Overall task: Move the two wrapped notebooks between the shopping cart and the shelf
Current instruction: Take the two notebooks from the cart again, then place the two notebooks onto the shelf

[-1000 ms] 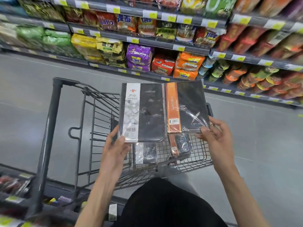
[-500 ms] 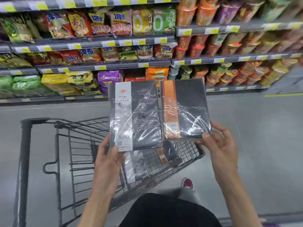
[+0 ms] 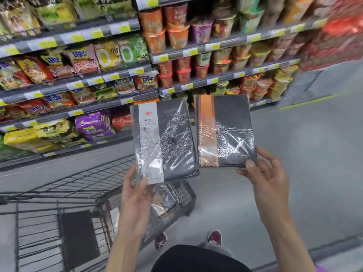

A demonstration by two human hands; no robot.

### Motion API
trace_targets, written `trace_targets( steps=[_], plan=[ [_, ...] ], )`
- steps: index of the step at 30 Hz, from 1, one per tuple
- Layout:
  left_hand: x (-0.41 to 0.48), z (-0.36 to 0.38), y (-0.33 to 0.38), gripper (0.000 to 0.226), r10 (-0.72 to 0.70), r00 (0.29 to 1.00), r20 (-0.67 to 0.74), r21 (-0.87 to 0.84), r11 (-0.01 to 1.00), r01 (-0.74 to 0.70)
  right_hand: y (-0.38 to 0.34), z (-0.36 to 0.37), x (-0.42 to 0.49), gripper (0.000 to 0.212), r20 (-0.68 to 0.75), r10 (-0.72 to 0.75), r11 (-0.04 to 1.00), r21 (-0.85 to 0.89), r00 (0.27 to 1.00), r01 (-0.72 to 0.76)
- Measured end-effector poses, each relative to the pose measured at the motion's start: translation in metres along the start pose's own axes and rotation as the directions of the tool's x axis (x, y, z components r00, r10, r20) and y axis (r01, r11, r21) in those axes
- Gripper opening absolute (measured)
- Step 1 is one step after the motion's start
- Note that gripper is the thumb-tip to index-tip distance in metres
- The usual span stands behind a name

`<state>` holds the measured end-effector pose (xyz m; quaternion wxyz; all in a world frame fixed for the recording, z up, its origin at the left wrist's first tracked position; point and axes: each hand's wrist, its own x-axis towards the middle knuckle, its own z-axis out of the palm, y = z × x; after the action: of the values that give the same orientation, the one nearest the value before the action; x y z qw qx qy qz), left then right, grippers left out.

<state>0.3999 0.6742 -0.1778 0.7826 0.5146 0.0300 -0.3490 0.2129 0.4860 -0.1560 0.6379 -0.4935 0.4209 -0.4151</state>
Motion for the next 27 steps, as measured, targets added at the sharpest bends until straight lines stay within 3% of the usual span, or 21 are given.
trace_targets(
  steps=[7,11,27],
  plan=[
    [0.011,0.089,-0.053,0.045,-0.053,0.996,0.069,-0.036,0.998,0.055,-0.026,-0.096,0.052,0.03,-0.084,-0.007,1.0,-0.02,0.996,0.005],
    [0.022,0.131,-0.067,0.049,-0.1,0.986,0.133,0.024,0.995,0.097,-0.034,-0.136,0.075,0.028,-0.184,-0.012,0.999,-0.048,0.983,0.004],
    [0.164,0.34,-0.136,0.039,-0.253,0.905,0.343,0.232,0.956,0.179,-0.06,-0.223,0.246,0.031,-0.459,-0.04,0.999,-0.003,0.888,0.043]
  ],
)
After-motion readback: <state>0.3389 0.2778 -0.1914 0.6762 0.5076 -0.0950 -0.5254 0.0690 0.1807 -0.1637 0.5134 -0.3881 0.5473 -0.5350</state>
